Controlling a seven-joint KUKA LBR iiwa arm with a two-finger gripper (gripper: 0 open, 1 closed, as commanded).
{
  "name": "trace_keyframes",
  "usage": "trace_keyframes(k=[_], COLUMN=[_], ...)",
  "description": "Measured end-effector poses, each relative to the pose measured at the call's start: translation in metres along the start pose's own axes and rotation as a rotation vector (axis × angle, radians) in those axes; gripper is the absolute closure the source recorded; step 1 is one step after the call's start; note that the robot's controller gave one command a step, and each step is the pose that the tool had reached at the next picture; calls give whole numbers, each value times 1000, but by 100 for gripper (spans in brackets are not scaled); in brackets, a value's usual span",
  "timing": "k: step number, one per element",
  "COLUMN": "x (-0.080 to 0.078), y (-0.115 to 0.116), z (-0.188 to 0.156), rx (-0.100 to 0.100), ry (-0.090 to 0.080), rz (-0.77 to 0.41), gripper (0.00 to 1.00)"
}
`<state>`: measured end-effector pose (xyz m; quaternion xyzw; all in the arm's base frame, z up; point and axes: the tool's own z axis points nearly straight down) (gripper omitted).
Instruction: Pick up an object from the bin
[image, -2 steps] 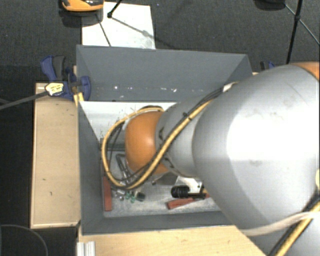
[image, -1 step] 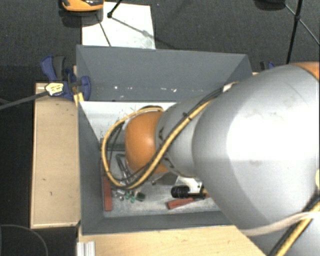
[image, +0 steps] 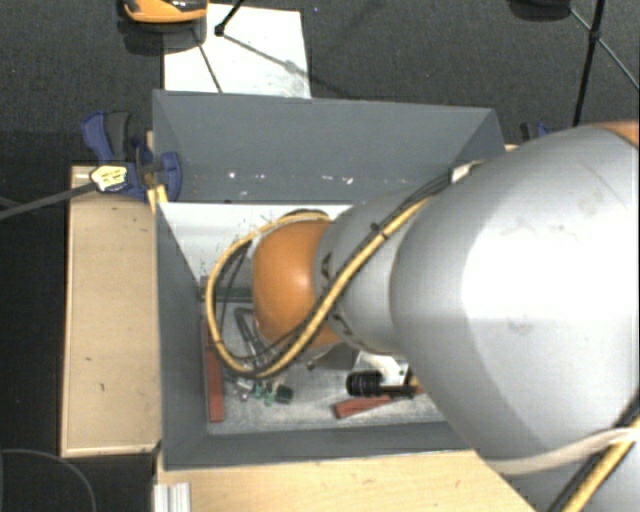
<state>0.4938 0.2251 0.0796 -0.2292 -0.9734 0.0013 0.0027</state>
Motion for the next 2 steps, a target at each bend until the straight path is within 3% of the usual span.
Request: trace_keyframes(k=[2], x=[-2], y=[2], z=[-32], rx=[-8], ry=[-7], rz=[-3], gripper=[100])
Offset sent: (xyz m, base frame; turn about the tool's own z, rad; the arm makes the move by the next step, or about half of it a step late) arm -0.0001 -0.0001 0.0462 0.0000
